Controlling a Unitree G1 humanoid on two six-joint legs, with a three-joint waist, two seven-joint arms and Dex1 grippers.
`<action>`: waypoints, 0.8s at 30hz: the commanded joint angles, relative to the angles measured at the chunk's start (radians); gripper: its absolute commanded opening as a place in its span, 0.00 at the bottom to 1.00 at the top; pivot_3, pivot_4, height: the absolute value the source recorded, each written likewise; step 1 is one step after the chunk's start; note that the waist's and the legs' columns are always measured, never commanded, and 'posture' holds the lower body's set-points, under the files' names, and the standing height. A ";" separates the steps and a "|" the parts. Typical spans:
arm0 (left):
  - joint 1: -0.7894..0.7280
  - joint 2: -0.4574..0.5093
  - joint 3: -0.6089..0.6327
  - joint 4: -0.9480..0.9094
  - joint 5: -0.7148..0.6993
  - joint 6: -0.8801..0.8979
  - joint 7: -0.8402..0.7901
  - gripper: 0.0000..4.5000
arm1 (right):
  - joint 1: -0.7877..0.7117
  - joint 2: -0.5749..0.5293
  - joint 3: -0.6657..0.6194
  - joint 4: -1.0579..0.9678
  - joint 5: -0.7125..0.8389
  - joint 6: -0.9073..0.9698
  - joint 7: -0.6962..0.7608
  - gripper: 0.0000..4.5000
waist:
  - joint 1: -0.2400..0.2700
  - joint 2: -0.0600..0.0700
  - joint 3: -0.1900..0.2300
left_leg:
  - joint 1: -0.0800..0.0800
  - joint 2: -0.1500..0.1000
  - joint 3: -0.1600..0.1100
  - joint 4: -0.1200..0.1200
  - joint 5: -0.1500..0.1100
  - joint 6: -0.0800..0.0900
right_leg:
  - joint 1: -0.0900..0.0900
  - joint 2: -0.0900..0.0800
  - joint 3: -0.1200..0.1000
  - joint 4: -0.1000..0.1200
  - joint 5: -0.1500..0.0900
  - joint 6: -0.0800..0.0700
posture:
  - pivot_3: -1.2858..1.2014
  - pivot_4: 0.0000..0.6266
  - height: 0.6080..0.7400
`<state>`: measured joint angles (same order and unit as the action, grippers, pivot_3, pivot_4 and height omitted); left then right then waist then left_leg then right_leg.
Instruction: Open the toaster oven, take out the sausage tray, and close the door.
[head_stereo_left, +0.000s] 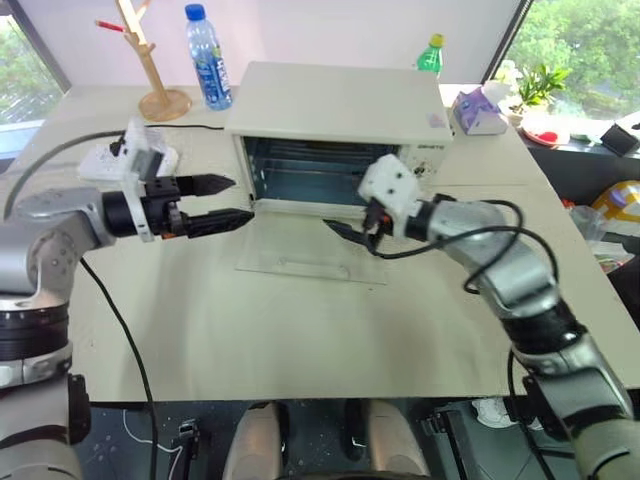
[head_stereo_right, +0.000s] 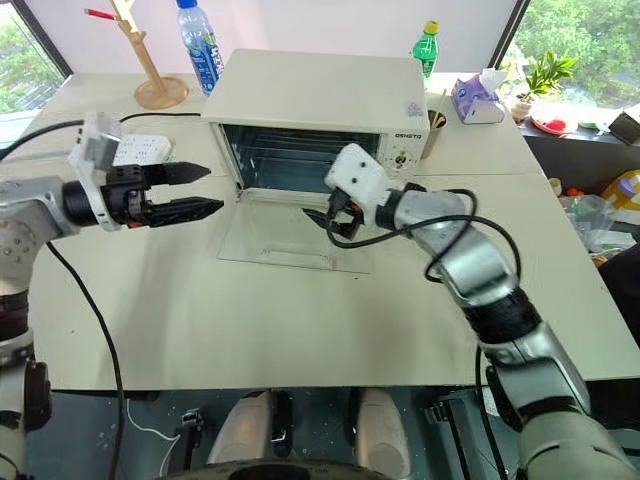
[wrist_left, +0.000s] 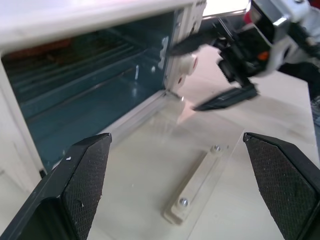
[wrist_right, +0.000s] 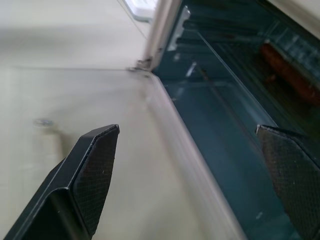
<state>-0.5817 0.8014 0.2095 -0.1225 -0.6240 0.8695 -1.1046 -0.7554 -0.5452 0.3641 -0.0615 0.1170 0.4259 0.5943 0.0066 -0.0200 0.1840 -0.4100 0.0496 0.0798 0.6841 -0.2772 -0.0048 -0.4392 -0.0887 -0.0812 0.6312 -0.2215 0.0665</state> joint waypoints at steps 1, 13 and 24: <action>-0.007 0.010 0.007 -0.048 -0.027 -0.015 0.013 0.99 | -0.092 0.043 0.063 0.162 -0.166 -0.168 -0.031 1.00 | -0.002 0.000 0.000 | 0.000 0.000 0.000 0.000 0.000 0.000 | 0.000 0.000 0.000 0.000 0.000 0.000 | 0.52 0.24 0.87; -0.027 0.034 -0.011 -0.018 -0.033 -0.033 0.006 0.99 | -0.381 0.245 0.159 0.862 -0.520 -0.542 -0.291 1.00 | -0.026 0.000 0.000 | 0.000 0.000 0.000 -0.001 0.005 -0.008 | -0.001 0.000 0.000 0.001 0.000 0.000 | 0.52 0.24 0.87; -0.051 0.046 -0.018 0.018 -0.028 -0.045 0.010 0.99 | -0.518 0.336 0.147 1.177 -0.609 -0.658 -0.418 1.00 | -0.028 0.001 0.001 | 0.000 0.000 0.000 -0.002 0.005 -0.009 | -0.001 0.000 0.000 0.001 0.000 0.000 | 0.52 0.24 0.87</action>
<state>-0.6135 0.8244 0.1776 -0.0964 -0.6445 0.8411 -1.0937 -1.2272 -0.2103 0.5302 1.1032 -0.4802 -0.2093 0.2022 -0.0214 -0.0191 0.1845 -0.4100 0.0499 0.0796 0.6823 -0.2721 -0.0138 -0.4402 -0.0888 -0.0810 0.6322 -0.2214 0.0662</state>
